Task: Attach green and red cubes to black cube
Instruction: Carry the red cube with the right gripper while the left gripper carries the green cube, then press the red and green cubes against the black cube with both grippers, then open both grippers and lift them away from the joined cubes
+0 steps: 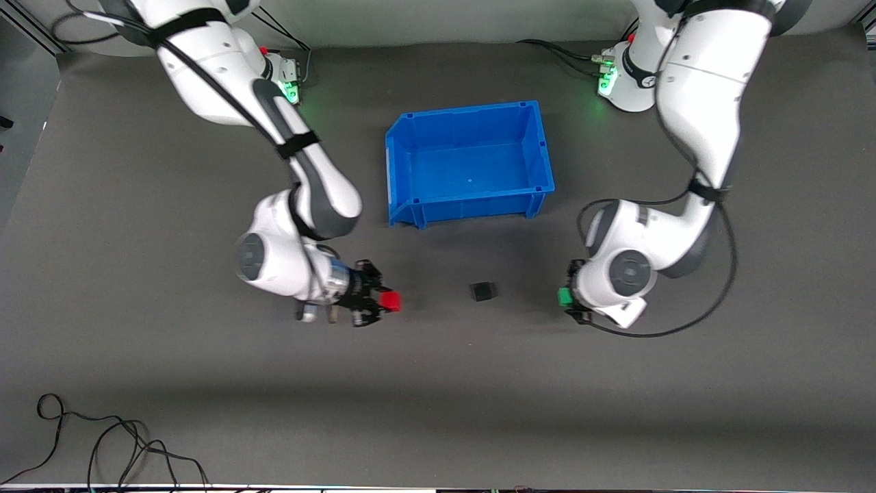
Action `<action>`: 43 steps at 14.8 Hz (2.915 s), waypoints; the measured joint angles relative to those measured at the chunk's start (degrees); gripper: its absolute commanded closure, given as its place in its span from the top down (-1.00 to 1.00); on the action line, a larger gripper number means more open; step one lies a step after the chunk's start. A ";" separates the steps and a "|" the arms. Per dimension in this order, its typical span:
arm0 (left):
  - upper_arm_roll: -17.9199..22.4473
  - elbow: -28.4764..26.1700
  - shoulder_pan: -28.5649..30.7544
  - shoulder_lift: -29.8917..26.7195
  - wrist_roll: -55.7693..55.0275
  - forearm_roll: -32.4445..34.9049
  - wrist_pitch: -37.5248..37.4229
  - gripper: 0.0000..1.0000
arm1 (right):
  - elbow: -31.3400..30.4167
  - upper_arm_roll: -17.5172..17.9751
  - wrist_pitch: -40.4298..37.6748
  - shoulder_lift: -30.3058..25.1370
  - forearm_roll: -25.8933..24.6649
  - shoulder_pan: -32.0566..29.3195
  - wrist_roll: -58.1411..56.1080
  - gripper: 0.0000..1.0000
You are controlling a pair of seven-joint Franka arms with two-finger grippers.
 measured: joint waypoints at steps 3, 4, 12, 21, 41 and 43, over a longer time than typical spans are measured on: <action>0.01 2.29 -2.62 1.28 -4.52 -2.29 0.25 -0.74 | 5.60 0.02 0.63 5.89 0.00 3.49 0.03 -0.41; 0.01 2.88 -3.37 1.36 -4.88 -3.68 0.34 -0.74 | 7.11 0.00 0.70 7.45 0.00 4.24 0.04 -0.41; 0.01 4.82 -9.04 4.66 -10.97 -5.84 4.89 -0.72 | 10.22 -0.03 2.46 11.62 -0.33 9.02 0.04 -0.40; 0.03 5.65 -10.78 4.95 -11.68 -5.69 5.02 -0.67 | 10.60 -0.19 9.34 13.43 -0.35 10.58 2.09 -0.42; 1.44 8.29 -9.42 2.29 -6.45 -4.33 -0.58 1.00 | 13.93 -4.21 5.09 13.49 -5.17 10.93 3.62 1.00; 1.52 8.51 -6.61 -1.33 0.76 -4.33 -5.82 1.00 | 14.54 -7.08 1.11 11.87 -7.43 10.68 2.84 1.00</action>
